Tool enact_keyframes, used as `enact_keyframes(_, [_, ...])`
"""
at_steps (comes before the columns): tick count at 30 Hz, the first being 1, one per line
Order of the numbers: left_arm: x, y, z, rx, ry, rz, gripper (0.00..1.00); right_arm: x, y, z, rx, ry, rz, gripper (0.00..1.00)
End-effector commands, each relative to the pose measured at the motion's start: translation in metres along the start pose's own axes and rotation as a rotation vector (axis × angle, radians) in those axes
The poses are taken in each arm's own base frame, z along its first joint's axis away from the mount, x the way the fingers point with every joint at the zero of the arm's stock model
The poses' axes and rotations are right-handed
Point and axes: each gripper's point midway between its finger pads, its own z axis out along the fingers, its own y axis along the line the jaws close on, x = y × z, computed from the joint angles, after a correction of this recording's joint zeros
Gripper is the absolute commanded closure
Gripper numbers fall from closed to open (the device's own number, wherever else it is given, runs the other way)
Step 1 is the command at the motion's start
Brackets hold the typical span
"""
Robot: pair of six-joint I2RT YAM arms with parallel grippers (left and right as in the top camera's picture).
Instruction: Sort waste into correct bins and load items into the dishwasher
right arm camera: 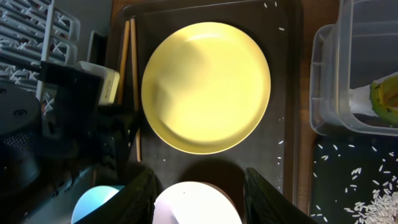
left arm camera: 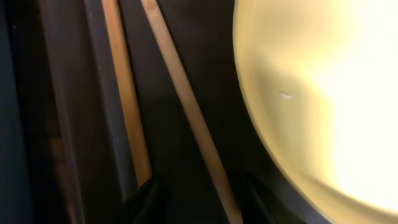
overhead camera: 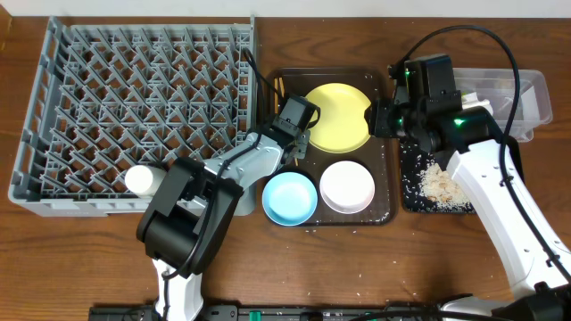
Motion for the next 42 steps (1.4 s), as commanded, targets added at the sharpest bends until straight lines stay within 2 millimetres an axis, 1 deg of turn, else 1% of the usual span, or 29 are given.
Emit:
enact_keyframes(1, [0.013, 0.005, 0.009, -0.036, 0.044, -0.035, 0.60, -0.002, 0.000, -0.006, 0.000, -0.015, 0.010, 0.57])
enact_keyframes(4, [0.023, 0.006, 0.014, -0.043, 0.073, -0.049, 0.60, -0.002, 0.000, -0.006, 0.000, -0.014, 0.010, 0.57])
enact_keyframes(8, [0.037, -0.004, 0.022, 0.012, 0.125, -0.049, 0.61, -0.002, 0.000, -0.006, 0.000, -0.015, 0.010, 0.58])
enact_keyframes(10, [0.044, -0.005, 0.026, 0.017, 0.146, -0.058, 0.67, -0.002, 0.000, -0.006, -0.001, -0.014, 0.010, 0.59])
enact_keyframes(11, [0.045, -0.005, 0.026, 0.015, 0.152, -0.068, 0.72, -0.002, 0.000, -0.006, 0.000, -0.014, 0.010, 0.59])
enact_keyframes(13, [0.045, -0.005, 0.026, 0.014, 0.152, -0.078, 0.78, -0.001, 0.000, -0.006, 0.001, -0.011, 0.010, 0.59])
enact_keyframes(16, [0.043, -0.005, 0.024, 0.015, 0.148, -0.080, 0.81, 0.000, -0.001, -0.006, 0.002, -0.007, 0.011, 0.60])
enact_keyframes(19, [0.043, -0.005, 0.021, 0.014, 0.153, -0.079, 0.92, -0.001, -0.001, -0.006, 0.002, -0.008, 0.011, 0.61])
enact_keyframes(23, [0.039, -0.004, 0.013, 0.012, 0.157, -0.078, 0.92, -0.001, -0.001, -0.006, 0.002, -0.008, 0.011, 0.62])
enact_keyframes(26, [0.033, -0.004, 0.006, 0.016, 0.144, -0.080, 0.92, -0.001, -0.001, -0.006, 0.002, -0.008, 0.011, 0.64])
enact_keyframes(31, [0.015, -0.003, -0.012, 0.018, 0.098, -0.088, 0.92, 0.000, -0.001, -0.006, 0.003, -0.007, 0.011, 0.64])
enact_keyframes(34, [-0.001, 0.000, -0.028, 0.017, 0.044, -0.097, 0.92, 0.000, -0.001, -0.006, 0.004, -0.004, 0.011, 0.65])
enact_keyframes(37, [-0.022, 0.004, -0.051, 0.011, -0.029, -0.110, 0.92, 0.000, -0.001, -0.006, 0.004, -0.004, 0.011, 0.64])
enact_keyframes(38, [-0.034, 0.009, -0.067, 0.003, -0.075, -0.117, 0.92, 0.000, -0.001, -0.006, 0.004, -0.005, 0.012, 0.65])
enact_keyframes(42, [-0.053, 0.014, -0.099, 0.011, -0.153, -0.127, 0.92, 0.000, -0.001, -0.006, 0.004, -0.004, 0.012, 0.65])
